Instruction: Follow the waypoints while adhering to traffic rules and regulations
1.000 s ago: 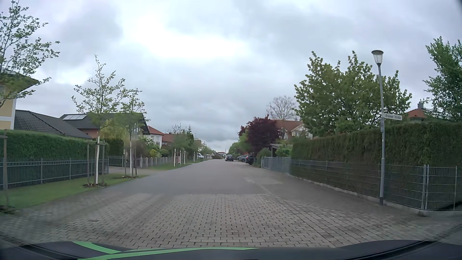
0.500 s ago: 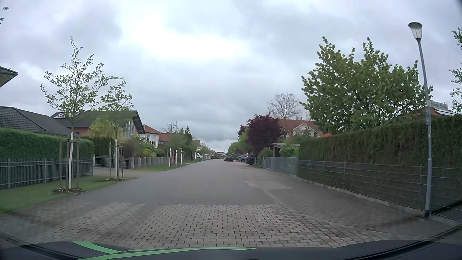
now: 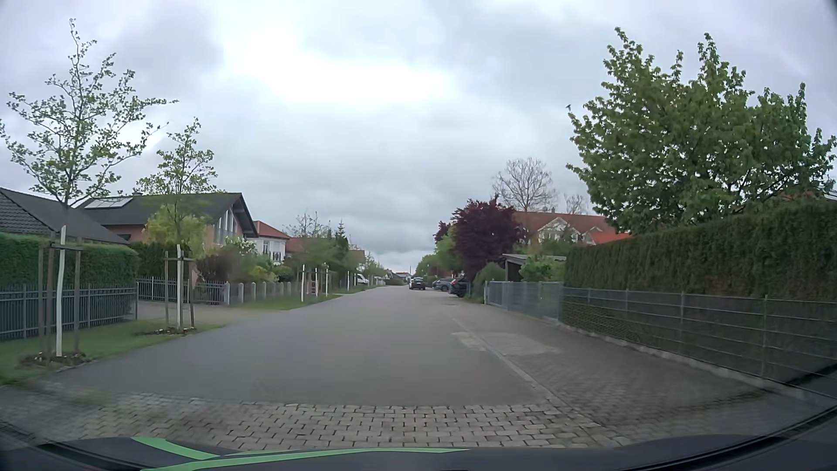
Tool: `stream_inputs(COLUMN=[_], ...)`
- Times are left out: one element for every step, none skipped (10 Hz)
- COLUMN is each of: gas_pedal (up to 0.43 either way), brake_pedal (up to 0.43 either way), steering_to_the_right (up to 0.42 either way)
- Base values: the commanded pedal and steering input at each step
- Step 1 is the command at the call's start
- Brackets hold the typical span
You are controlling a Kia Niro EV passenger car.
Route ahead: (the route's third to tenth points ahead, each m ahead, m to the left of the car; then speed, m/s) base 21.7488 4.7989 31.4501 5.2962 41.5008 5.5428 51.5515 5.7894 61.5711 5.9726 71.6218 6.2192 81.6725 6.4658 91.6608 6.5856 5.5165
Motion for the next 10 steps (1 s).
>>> stream_inputs(gas_pedal=[0.189,0.197,0.197,0.197,0.197,0.197,0.209,0.209,0.209,0.209], brake_pedal=[0.0,0.0,0.0,0.0,0.0,0.0,0.0,0.0,0.0,0.0], steering_to_the_right=[-0.021,-0.021,-0.021,-0.021,-0.022,-0.022,-0.019,-0.015,-0.011,-0.01])
